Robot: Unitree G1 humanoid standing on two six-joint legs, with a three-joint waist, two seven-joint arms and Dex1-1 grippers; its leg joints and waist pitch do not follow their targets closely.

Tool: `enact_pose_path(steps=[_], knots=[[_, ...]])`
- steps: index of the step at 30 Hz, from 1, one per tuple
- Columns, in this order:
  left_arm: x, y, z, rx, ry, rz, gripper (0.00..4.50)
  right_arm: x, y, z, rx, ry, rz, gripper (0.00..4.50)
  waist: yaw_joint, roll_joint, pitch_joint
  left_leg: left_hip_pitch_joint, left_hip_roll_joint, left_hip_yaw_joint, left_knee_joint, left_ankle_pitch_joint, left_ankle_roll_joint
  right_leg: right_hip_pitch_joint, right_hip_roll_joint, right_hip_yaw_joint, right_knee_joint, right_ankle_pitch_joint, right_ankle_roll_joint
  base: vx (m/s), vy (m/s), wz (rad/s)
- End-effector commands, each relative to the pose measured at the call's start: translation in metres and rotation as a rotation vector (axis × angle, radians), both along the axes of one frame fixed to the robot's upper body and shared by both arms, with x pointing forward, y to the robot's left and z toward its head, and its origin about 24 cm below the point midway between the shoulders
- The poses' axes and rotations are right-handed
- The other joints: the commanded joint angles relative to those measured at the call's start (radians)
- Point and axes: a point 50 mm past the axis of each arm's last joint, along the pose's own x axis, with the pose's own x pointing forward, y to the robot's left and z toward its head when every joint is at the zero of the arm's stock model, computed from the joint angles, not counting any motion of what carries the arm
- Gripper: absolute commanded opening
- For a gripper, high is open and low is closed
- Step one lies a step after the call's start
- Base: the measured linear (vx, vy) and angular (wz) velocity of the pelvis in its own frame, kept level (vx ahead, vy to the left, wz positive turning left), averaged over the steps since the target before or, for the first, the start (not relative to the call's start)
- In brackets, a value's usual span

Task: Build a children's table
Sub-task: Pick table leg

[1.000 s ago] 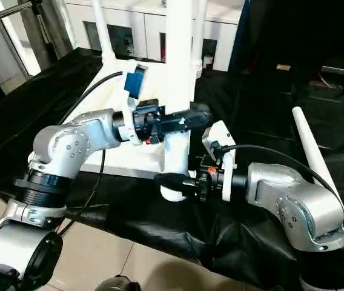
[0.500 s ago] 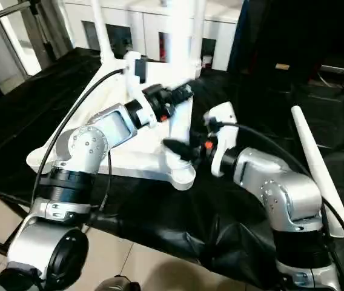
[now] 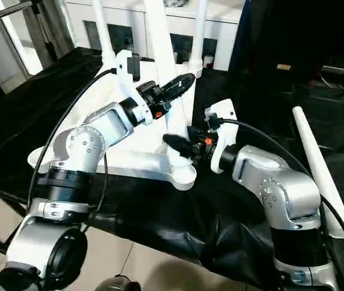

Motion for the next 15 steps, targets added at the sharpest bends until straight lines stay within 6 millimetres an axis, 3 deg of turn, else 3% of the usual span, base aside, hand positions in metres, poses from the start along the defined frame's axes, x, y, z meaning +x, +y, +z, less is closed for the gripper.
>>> enact_pose_path(steps=[1, 8, 15], knots=[[-0.006, -0.007, 0.012, 0.011, -0.06, -0.086, 1.91, -0.001, 0.0, 0.009, 0.018, -0.021, 0.038, 3.1, 0.0, -0.016, -0.075, 0.025, 0.096, -0.043, -0.071, -0.075, 0.048, 0.05, -0.096, 0.066, -0.075, 0.018, -0.221, 0.0, 0.0, 0.0], [-0.025, -0.006, 0.02, 0.025, -0.163, -0.396, 1.9, -0.007, -0.011, 0.01, 0.009, 0.023, 0.137, 3.14, 0.001, -0.012, -0.074, 0.023, 0.095, -0.042, -0.071, -0.087, 0.044, 0.053, -0.099, 0.066, -0.074, 0.015, -0.238, 0.0, 0.0, 0.0], [-0.028, -0.005, 0.029, -0.037, -0.186, -0.471, 1.9, -0.015, -0.011, 0.004, -0.005, 0.066, 0.196, 2.96, 0.001, -0.012, -0.075, 0.025, 0.098, -0.043, -0.07, -0.086, 0.037, 0.052, -0.099, 0.066, -0.074, 0.008, -0.246, 0.0, 0.0, 0.0]])
